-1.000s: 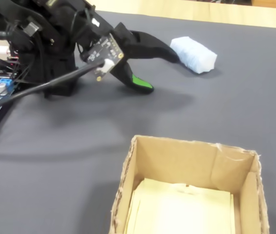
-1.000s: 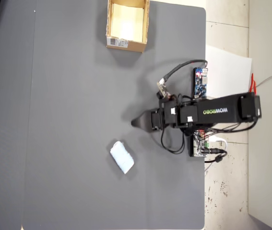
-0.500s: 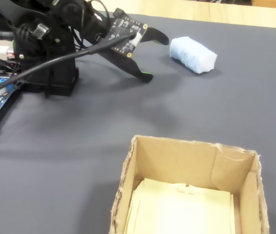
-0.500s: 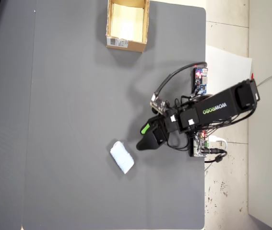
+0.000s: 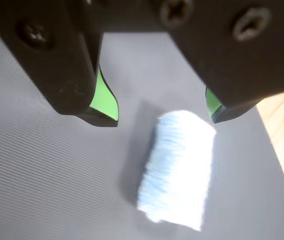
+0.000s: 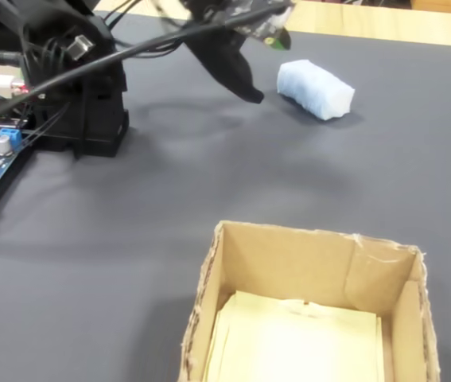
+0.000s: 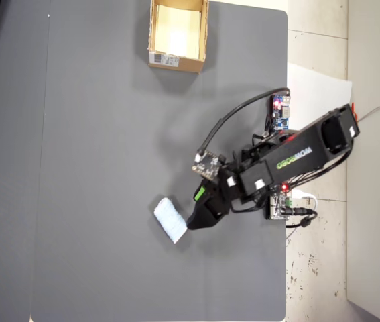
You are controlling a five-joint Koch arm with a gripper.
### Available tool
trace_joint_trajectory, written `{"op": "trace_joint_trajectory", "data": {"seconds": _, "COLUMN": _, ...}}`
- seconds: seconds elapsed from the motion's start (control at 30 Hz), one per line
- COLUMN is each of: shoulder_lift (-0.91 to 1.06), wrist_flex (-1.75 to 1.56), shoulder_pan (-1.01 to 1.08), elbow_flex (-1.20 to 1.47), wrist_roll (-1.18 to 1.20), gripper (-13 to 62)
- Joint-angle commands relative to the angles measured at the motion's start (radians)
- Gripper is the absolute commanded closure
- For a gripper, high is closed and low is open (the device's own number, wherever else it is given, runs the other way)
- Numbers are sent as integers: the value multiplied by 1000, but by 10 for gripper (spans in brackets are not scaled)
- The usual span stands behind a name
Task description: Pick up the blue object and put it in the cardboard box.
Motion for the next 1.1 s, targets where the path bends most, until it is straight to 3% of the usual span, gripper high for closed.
{"op": "trace_joint_trajectory", "data": {"seconds": 0.0, "shoulder_lift": -52, "wrist_flex": 23, "shoulder_pan": -5, "elbow_flex": -120, "wrist_roll": 54, "gripper": 165}}
{"op": "trace_joint_trajectory", "data": {"seconds": 0.23, "shoulder_lift": -267, "wrist_flex": 158, "shoulder_pan": 0, "elbow_flex": -370, "wrist_roll": -120, "gripper": 166}}
{"op": "trace_joint_trajectory", "data": {"seconds": 0.6, "shoulder_lift": -488, "wrist_flex": 132, "shoulder_pan": 28, "elbow_flex": -468, "wrist_roll": -207, "gripper": 171}}
{"op": "trace_joint_trajectory", "data": {"seconds": 0.7, "shoulder_lift": -554, "wrist_flex": 98, "shoulder_pan": 28, "elbow_flex": -469, "wrist_roll": -206, "gripper": 208}}
{"op": "trace_joint_trajectory", "data": {"seconds": 0.83, "shoulder_lift": -558, "wrist_flex": -12, "shoulder_pan": 38, "elbow_flex": -416, "wrist_roll": -245, "gripper": 462}}
{"op": "trace_joint_trajectory", "data": {"seconds": 0.87, "shoulder_lift": -557, "wrist_flex": -43, "shoulder_pan": 38, "elbow_flex": -403, "wrist_roll": -249, "gripper": 490}}
{"op": "trace_joint_trajectory", "data": {"seconds": 1.07, "shoulder_lift": -529, "wrist_flex": -117, "shoulder_pan": 46, "elbow_flex": -371, "wrist_roll": -261, "gripper": 497}}
